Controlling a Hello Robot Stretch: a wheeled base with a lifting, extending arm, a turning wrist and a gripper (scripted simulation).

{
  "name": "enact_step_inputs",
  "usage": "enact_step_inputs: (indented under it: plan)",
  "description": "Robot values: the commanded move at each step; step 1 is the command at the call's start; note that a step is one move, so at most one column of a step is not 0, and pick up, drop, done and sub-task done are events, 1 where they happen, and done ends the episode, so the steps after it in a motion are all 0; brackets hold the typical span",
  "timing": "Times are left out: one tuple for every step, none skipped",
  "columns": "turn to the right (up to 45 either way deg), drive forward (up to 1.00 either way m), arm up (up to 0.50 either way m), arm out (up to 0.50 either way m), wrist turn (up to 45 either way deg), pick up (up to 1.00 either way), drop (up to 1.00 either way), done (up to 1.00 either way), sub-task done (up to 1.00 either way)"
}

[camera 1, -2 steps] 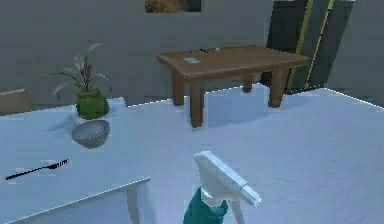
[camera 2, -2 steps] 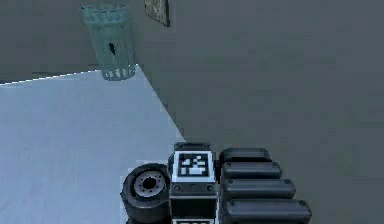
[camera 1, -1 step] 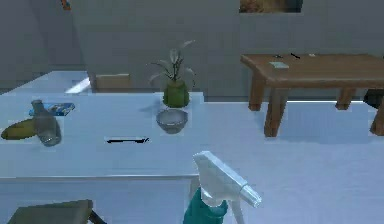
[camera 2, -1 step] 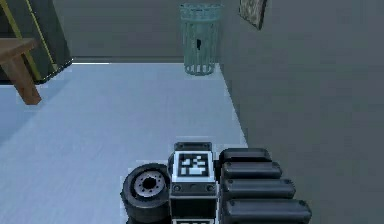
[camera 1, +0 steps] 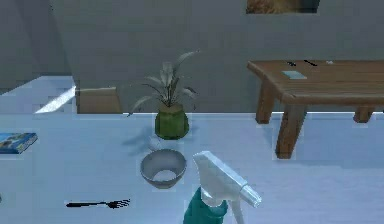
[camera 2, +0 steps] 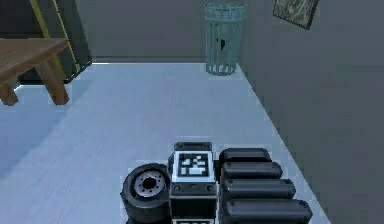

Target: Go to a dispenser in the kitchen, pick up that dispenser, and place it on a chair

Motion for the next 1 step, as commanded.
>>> enact_step_inputs:
  plan:
    - [21.0, 0.00, 0.00, 0.00, 0.0, 0.00, 0.00, 0.00, 0.00]
